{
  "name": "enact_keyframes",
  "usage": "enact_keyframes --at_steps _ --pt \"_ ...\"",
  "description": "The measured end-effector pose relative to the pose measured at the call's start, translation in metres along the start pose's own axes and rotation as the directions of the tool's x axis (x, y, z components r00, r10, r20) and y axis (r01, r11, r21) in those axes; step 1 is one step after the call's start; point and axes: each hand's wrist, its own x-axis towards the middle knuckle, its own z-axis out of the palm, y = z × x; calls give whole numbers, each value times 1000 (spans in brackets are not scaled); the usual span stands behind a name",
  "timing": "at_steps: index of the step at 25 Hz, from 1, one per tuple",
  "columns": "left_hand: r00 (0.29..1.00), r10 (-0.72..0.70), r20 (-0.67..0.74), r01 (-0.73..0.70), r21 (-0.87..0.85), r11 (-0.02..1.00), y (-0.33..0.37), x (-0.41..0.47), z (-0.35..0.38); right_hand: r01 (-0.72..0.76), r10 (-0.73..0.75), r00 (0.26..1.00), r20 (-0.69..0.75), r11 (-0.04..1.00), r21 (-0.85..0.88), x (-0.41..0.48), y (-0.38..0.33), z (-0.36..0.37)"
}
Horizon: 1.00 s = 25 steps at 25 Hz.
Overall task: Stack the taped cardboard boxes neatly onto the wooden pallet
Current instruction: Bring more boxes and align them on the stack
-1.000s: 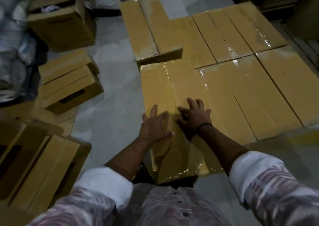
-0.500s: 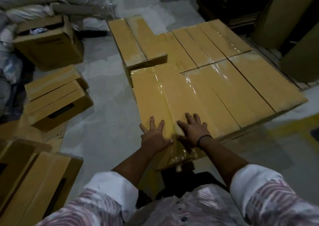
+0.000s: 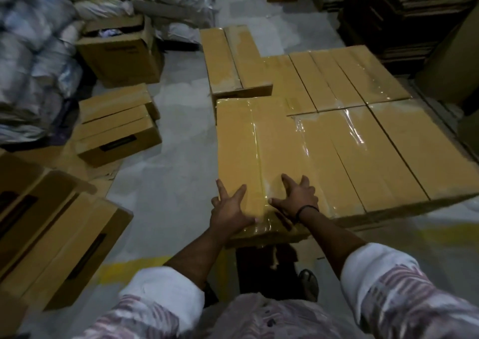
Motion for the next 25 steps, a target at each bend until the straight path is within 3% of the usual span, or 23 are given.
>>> enact_keyframes --at_steps 6,13,19,25 --pt "984 73 -164 -75 -3 997 26 -7 8 134 -133 990 -46 991 26 14 25 -25" --pt "977 81 -198 -79 17 997 34 -3 11 169 -166 984 -60 984 51 30 37 -35" --pt "991 38 -125 -37 9 999 16 20 -8 162 -164 985 45 986 40 42 18 -24" --pt "997 49 51 -56 145 988 22 26 -14 164 -160 986 52 984 -71 46 13 -26"
